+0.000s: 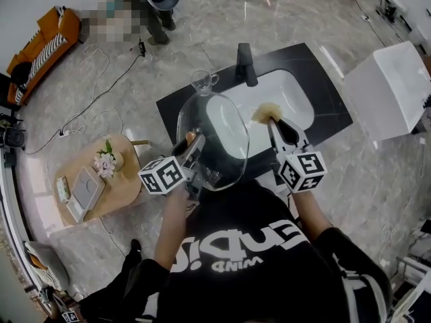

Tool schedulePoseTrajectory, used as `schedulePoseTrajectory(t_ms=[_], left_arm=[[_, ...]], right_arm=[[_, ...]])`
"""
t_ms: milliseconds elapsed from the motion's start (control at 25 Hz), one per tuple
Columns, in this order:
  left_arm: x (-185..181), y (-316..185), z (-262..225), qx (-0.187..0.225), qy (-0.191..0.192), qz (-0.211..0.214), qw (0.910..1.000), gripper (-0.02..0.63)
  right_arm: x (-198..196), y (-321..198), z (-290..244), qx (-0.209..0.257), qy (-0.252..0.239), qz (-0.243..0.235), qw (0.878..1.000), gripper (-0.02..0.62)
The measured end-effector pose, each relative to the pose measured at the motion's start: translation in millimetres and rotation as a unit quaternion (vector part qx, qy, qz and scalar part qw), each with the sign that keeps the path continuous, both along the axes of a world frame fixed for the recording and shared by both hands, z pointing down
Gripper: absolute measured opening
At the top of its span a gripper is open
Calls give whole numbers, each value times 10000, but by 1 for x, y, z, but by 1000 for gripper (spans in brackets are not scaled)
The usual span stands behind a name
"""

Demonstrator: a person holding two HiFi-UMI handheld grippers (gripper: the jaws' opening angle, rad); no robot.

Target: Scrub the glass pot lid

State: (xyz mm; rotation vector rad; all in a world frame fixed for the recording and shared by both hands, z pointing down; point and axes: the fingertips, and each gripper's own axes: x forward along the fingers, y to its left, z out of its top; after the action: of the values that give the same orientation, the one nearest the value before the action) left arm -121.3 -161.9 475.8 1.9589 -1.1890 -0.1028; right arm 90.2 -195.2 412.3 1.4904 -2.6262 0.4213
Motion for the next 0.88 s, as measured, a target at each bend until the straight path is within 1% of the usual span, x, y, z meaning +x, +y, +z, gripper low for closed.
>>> schedulePoseTrajectory(t_ms=[80,160,200,280,320,360,440,560,800,880], left_arm=[[2,1,-8,104,535,55,9985,176],[6,3,-17,186,1079,146,9939,176],[8,4,-20,170,1394,174,9899,176],[13,8,-25,23,2081,173,9779,176],[16,9,-29,-20,2365,187,9715,176],[20,10,-32,-15,2560,227,9664,176],[26,11,-38,33,2750,329,9609,176],[32,13,-43,80,2875,484,9565,175],[38,14,-52,138,3064,678,9494,176],[40,14,-55,174,3071,759,9485,176]], right_arm=[[-1,2,1,-17,6,-13,10000,37],[-5,4,2,-36,4,-57,10000,37],[-8,6,2,-43,7,-82,10000,37],[-12,8,2,-49,10,-131,9999,37],[-14,9,2,-51,10,-157,9999,37],[-16,9,2,-54,8,-188,9998,37],[-21,11,2,-61,1,-258,9996,37],[-27,13,0,-59,0,-379,9993,37],[-47,17,-8,3,22,-840,9965,37],[-53,17,-14,53,27,-971,9953,37]])
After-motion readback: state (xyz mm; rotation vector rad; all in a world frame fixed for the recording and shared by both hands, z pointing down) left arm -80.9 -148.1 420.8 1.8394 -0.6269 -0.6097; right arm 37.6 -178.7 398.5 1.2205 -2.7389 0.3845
